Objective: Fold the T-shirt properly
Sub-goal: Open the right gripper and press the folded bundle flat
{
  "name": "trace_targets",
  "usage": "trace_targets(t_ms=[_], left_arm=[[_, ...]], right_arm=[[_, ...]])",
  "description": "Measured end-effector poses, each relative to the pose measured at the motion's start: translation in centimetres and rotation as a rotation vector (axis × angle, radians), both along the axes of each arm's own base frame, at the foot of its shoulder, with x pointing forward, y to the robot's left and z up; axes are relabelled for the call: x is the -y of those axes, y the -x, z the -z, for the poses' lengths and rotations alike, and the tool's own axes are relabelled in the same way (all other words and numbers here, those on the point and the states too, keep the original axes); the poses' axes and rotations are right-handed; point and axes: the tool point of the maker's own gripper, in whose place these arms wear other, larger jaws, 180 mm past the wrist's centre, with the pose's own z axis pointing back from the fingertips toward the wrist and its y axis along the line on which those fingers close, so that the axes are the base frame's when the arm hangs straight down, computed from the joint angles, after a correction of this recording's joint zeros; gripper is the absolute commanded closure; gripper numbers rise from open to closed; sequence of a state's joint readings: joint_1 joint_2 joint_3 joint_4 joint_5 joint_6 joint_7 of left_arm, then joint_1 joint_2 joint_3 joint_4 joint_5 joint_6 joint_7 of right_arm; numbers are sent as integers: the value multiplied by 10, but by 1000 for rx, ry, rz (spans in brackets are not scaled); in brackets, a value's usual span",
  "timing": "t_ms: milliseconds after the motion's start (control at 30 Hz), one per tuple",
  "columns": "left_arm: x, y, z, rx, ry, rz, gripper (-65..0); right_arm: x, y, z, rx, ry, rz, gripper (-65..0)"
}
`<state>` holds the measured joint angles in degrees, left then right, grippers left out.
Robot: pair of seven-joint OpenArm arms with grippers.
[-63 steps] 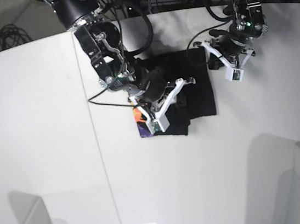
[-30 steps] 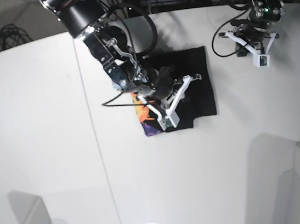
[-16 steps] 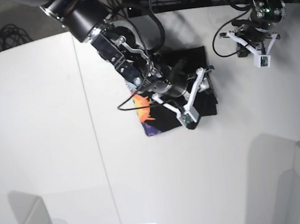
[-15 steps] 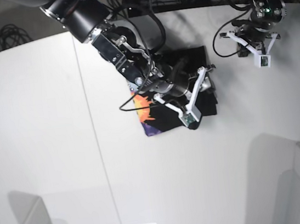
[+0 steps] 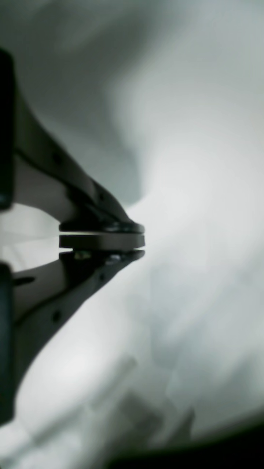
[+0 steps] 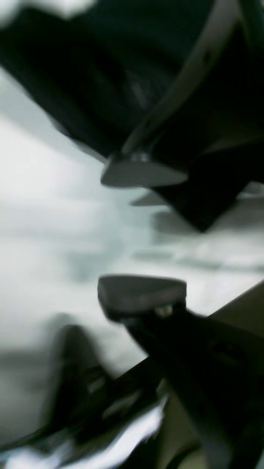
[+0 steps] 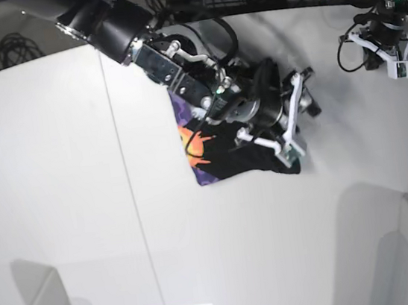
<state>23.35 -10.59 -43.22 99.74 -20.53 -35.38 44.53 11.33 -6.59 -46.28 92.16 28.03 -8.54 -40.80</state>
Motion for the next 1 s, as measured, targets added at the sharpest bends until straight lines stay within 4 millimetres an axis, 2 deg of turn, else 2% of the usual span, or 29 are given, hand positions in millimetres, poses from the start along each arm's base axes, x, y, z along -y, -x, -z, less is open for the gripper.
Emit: trace_targets(t_ms=[67, 133, 167, 233, 367, 500, 767, 1000], left_arm=[[-6, 3, -4, 7, -11, 3, 0], [-9, 6, -6, 7, -16, 12, 0], [-9, 6, -6, 7, -16, 14, 0], [-8, 6, -6, 11, -14, 16, 0], [-7, 6, -5, 7, -13, 19, 0], [-6, 3, -7, 15, -12, 21, 0], [-7, 5, -6, 10, -12, 20, 0], [-4, 6, -4, 10, -2, 16, 0]], right_arm=[[30, -26, -12, 35, -17, 90, -116], [64, -37, 2, 5, 37, 164, 0], [78, -38, 12, -17, 59, 194, 0], [91, -33, 25, -58, 74, 221, 0], [95, -17, 43, -130, 71, 233, 0], [111, -7, 76, -187, 150, 240, 0], [106, -3, 83, -196, 164, 222, 0], [55, 40, 87, -222, 165, 57, 0]])
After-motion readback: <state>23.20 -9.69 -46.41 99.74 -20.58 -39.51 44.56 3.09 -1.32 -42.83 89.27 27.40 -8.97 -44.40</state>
